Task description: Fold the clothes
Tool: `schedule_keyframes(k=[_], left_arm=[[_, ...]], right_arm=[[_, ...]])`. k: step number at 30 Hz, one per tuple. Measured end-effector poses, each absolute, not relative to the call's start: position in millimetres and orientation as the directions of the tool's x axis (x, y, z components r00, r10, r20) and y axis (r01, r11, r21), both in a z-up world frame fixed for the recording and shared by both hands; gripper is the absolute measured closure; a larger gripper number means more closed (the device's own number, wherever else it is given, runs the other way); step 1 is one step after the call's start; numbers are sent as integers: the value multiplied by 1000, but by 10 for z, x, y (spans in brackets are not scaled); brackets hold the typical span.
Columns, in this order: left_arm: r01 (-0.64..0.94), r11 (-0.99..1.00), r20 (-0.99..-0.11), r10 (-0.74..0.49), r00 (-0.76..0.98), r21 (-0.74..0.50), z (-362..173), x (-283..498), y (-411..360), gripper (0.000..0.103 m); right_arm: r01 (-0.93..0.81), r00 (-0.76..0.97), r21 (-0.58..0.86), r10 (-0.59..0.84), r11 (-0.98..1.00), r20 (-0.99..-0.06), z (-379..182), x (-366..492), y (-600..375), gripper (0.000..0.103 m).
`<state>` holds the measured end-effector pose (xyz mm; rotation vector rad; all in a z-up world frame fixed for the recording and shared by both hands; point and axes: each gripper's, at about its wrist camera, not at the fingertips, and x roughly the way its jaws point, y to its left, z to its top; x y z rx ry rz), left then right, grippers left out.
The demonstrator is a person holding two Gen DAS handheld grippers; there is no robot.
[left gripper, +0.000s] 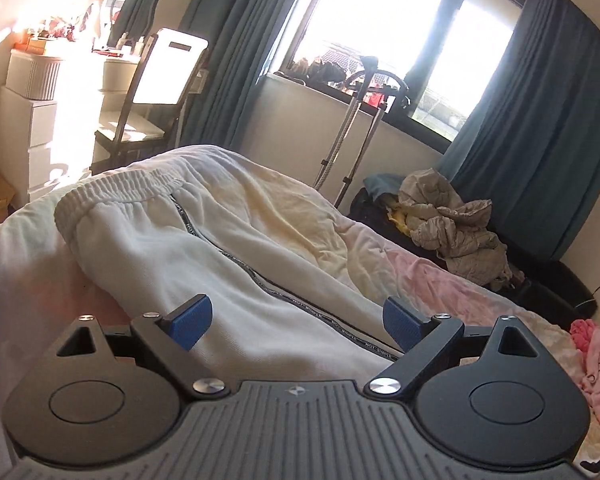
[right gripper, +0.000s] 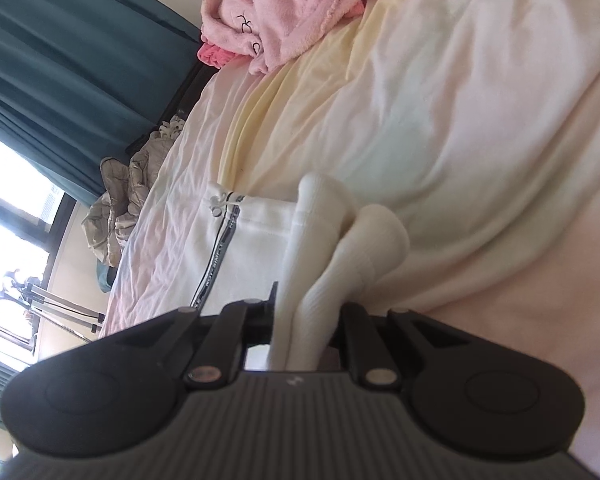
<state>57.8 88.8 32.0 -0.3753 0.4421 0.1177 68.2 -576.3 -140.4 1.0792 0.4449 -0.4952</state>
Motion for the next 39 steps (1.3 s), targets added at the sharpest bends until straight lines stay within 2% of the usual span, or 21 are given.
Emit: schedule_keyframes(k=[4,9,13,20,24,33,39], left_arm=[[-85,961,-474,-52,879,-262,175,913,542,9],[8,990,-511,-78,856,-138,-21,1248,182,9],[75,996,-532,-93,841,-55,-206,1448,-73,9],[42,999,-582,-27,813,12,-535,1577,-167,9],[39,998,-618,1,786,52,-655,1604,-195,9],[42,993,-592,34,806,113,-700,1516,-267,9],[56,993,-598,18,802,106,-686,1511,-241,9]], right_arm=[[603,792,688,-206,404,-574,-1375,721,-5702,94],[612,790,689,-250,389,-560,-1350,692,-5644,94],[633,771,634,-295,444,-564,-1310,738,-5555,93],[654,755,605,-340,454,-561,-1311,760,-5485,93],[642,767,647,-335,411,-547,-1316,729,-5507,94],[620,783,602,-347,503,-517,-1151,802,-5465,94],[574,815,514,-387,637,-431,-820,881,-5275,94]])
